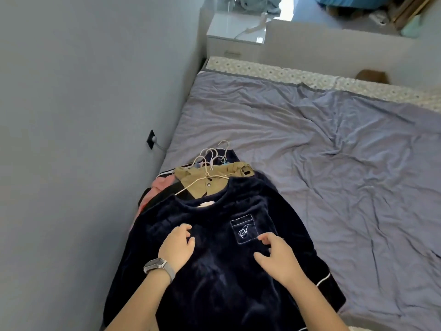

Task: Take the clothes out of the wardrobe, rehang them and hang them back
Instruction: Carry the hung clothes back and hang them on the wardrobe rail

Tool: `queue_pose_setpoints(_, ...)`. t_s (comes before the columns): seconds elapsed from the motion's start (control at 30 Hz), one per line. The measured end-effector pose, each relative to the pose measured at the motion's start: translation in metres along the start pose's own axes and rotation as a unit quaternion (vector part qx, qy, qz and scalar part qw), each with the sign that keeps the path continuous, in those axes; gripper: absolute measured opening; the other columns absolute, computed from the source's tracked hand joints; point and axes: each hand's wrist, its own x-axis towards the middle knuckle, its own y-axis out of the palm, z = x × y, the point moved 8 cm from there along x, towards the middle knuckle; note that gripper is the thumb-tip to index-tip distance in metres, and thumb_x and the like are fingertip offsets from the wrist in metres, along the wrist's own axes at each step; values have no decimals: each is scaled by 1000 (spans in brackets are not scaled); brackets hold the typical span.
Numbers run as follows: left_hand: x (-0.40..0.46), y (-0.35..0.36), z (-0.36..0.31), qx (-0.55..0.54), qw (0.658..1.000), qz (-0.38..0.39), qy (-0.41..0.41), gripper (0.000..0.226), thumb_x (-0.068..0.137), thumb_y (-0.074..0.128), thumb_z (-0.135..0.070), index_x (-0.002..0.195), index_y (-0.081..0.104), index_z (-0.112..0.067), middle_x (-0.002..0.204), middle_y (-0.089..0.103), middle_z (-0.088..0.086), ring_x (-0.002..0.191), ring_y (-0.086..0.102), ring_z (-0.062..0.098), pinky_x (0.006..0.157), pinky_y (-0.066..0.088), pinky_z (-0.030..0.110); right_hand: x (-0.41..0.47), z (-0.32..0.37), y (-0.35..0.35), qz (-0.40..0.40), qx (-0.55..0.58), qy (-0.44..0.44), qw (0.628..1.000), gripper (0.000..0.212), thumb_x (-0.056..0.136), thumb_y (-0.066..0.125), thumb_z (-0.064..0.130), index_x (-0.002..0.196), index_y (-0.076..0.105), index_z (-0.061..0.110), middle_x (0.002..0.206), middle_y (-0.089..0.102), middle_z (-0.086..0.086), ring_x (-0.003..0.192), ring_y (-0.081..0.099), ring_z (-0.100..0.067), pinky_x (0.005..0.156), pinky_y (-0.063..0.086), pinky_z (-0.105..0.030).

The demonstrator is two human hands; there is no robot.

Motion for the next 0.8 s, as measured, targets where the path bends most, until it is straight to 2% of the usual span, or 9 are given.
queue_pose_setpoints(0.13,60,16,30,7,1000,21,-15,40,94,50,-22,133,46,-13,137,44,5,115,55,20,92,48,33,23,3,23,6,6,25,1000,44,87,63,21,129,49,25,119,47,10,107,44,-5,96,41,-22)
queue_pose_setpoints(0.27,115,31,62,69,991,101,-44,46,90,53,-19,134,45,-9,144,37,7,123,49,27,100,44,40,33,-10,37,18,5,58,998,41,89,60,20,128,50,25,118,49,11,107,45,-4,92,38,-20)
queue_pose_setpoints(0.4,162,19,80,108,991,33,-72,69,87,61,-23,145,28,-10,152,28,8,138,30,28,106,36,46,39,-28,42,21,15,96,995,40,90,60,18,127,50,26,119,52,11,101,48,-2,86,36,-17)
queue_pose_setpoints(0.5,197,25,94,32,994,46,-94,76,86,65,-27,146,25,-5,151,30,15,140,28,31,113,28,45,44,-37,46,29,24,113,993,39,91,59,19,128,50,27,122,52,10,102,49,-3,83,35,-16)
queue_pose_setpoints(0.57,208,28,102,3,991,58,-124,63,86,63,-40,138,41,-13,140,44,14,130,40,37,110,30,48,49,-41,49,36,36,124,991,39,91,58,19,128,49,27,123,51,10,107,49,-6,85,35,-16)
queue_pose_setpoints(0.63,206,30,94,3,990,65,-125,32,89,50,-51,111,56,-28,116,60,8,112,51,37,102,36,48,56,-41,49,37,46,125,990,39,92,57,18,129,49,27,123,51,10,110,49,-8,87,36,-17)
queue_pose_setpoints(0.67,200,30,83,4,992,58,-110,27,91,43,-54,98,56,-32,101,62,5,103,55,35,96,38,46,60,-40,50,36,49,123,991,39,91,57,18,128,49,27,123,51,11,111,49,-8,87,36,-17)
queue_pose_setpoints(0.73,184,22,60,0,997,-3,-72,35,91,40,-58,80,56,-29,79,61,1,86,58,29,85,36,40,68,-36,50,33,55,115,991,40,91,58,18,128,49,27,120,51,12,114,49,-9,89,36,-18)
queue_pose_setpoints(0.8,158,14,39,-19,998,-45,-28,40,89,47,-56,64,55,-26,62,56,-1,72,56,21,82,34,39,76,-28,43,-5,45,92,995,46,88,62,19,131,47,25,124,50,10,124,43,-13,97,31,-18)
